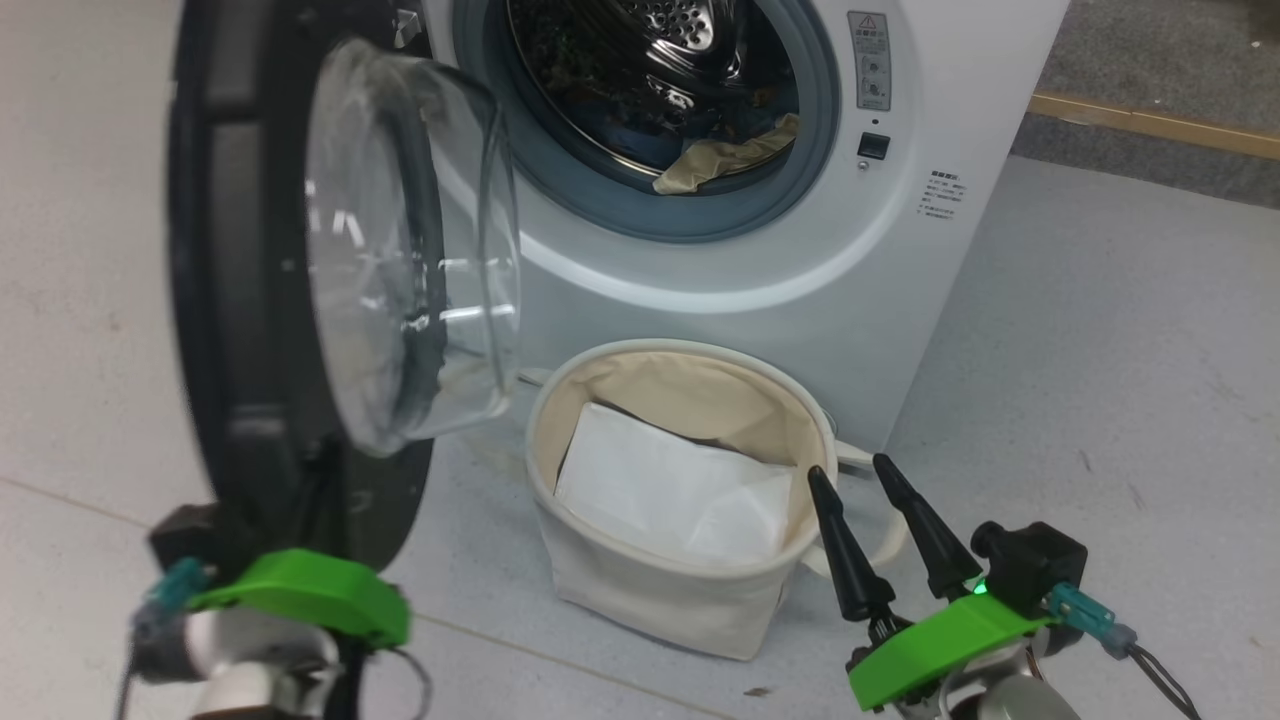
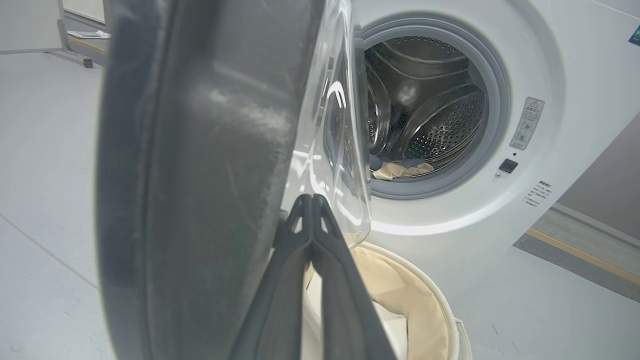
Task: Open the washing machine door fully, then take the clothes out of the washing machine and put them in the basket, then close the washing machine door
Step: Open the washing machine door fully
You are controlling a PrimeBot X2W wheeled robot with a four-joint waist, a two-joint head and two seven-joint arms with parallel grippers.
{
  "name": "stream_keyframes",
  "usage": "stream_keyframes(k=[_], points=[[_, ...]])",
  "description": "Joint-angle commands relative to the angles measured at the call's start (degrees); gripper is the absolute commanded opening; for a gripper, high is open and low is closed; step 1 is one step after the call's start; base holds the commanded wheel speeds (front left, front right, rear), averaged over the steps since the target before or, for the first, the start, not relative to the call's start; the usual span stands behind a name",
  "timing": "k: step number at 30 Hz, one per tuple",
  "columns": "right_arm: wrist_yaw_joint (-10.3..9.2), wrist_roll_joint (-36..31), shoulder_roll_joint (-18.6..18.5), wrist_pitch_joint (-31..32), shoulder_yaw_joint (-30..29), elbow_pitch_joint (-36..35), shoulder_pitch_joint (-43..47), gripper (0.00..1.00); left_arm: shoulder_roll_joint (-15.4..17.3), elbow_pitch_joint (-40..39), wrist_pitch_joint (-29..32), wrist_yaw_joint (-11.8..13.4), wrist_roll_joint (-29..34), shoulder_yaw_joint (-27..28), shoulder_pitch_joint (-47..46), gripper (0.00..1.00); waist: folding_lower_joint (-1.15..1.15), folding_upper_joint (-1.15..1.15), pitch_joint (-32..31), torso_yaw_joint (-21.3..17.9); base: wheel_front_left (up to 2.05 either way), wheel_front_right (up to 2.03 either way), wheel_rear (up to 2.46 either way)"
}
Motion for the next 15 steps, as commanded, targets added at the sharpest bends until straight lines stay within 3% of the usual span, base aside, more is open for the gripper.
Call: stream_keyframes(k=[1, 15], points=[[0.26, 0.41, 0.6, -0.61, 1.15, -1.6, -1.75, 1.0, 1.81, -1.42, -0.25, 0.41, -0.27, 2.84, -1.46, 0.0, 0.0, 0.0, -0.1, 0.01, 0.0, 0.0, 0.0], [0.26, 0.26, 0.6, -0.15, 0.9, -1.82, -2.06, 1.0, 11.61, 9.43, -5.03, -1.1, -5.75, 15.21, -5.17, 0.0, 0.0, 0.0, 0.97, -2.29, 0.0, 0.0, 0.0]])
